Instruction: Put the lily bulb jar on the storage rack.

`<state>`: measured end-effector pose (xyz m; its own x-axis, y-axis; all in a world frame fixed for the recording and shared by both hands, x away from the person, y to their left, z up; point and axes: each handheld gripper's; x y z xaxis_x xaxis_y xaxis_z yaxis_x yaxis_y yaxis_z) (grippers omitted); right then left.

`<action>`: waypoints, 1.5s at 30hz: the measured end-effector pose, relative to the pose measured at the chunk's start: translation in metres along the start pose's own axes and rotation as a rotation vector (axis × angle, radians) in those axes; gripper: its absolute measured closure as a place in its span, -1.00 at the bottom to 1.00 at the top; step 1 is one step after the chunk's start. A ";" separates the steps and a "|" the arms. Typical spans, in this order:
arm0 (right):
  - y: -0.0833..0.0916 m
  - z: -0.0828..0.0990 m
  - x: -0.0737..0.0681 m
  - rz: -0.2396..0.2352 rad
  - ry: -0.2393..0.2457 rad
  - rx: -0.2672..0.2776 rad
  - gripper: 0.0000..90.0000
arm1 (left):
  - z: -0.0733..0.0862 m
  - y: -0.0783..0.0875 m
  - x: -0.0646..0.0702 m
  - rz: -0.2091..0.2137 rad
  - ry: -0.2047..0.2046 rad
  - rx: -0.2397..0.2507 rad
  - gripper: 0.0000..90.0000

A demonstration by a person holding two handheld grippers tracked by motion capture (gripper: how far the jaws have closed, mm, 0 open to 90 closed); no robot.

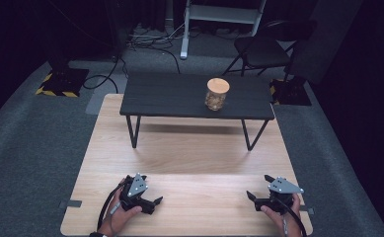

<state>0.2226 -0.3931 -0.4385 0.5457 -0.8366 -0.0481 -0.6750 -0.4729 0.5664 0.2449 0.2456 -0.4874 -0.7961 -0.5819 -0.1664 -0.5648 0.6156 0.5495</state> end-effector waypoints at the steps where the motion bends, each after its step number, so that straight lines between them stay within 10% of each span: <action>1: -0.001 0.001 0.000 -0.001 -0.003 -0.006 -0.88 | 0.000 0.000 0.000 0.000 0.000 0.000 -0.99; 16: -0.014 0.025 0.011 -0.014 -0.104 -0.056 -0.90 | 0.000 0.000 0.000 0.000 0.000 0.000 -0.99; 45: -0.015 0.040 0.012 -0.009 -0.114 0.000 -0.96 | 0.000 0.000 0.000 0.000 0.000 0.000 -0.99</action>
<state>0.2196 -0.4075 -0.4804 0.4913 -0.8586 -0.1465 -0.6706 -0.4802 0.5654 0.2449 0.2457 -0.4874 -0.7963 -0.5815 -0.1666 -0.5646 0.6157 0.5497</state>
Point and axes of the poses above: each handheld gripper's, and its own axes: y roughly backward along the jaws, z roughly out of its underside, x roughly to its right, and after that the axes turned 11 degrees about -y, right-handed
